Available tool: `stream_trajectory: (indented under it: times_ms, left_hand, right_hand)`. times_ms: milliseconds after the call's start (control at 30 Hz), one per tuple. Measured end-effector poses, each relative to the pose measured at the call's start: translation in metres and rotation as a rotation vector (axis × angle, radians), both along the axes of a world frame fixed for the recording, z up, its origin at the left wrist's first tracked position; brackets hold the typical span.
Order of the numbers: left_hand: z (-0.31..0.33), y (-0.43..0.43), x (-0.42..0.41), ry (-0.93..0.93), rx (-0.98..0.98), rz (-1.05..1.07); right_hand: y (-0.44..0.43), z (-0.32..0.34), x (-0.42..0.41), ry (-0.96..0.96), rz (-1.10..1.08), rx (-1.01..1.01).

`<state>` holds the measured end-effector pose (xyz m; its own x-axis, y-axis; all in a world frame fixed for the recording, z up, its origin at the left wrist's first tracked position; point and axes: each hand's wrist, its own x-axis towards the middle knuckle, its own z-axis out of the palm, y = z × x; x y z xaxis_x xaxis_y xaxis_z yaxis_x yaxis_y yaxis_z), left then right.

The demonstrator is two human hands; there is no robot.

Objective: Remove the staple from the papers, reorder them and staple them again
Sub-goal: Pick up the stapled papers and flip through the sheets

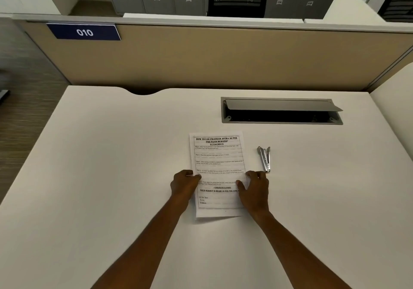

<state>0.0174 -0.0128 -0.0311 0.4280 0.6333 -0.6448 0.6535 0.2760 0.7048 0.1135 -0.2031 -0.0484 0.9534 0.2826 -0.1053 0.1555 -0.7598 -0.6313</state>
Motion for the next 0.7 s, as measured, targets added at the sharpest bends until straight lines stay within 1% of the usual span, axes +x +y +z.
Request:
stream_trajectory:
  times_ms: [67, 167, 367, 500, 567, 633, 700]
  left_hand:
    - [0.004, -0.003, -0.001, 0.0, 0.057, -0.018]
    - [0.004, -0.008, -0.003, -0.023, 0.091, 0.005]
    - [0.01, -0.015, 0.0, -0.104, 0.023, 0.097]
    - [0.012, -0.02, -0.002, -0.082, 0.014, 0.134]
    - [0.011, -0.021, -0.002, -0.065, 0.016, 0.12]
    - [0.009, -0.022, -0.003, -0.063, -0.027, 0.111]
    - [0.008, -0.02, -0.005, -0.11, -0.158, 0.142]
  right_hand:
    - [0.0, 0.0, 0.0, 0.005, 0.0, 0.008]
    - [0.0, 0.001, -0.001, 0.014, 0.001, 0.016]
    - [0.001, 0.003, -0.002, 0.022, 0.0, 0.0]
    - [0.002, 0.004, -0.005, 0.029, -0.003, -0.018]
    - [0.001, 0.005, -0.005, 0.034, 0.009, -0.033]
    - [-0.001, 0.006, -0.003, 0.04, 0.017, -0.033]
    - [-0.003, 0.01, 0.001, 0.047, -0.004, -0.025]
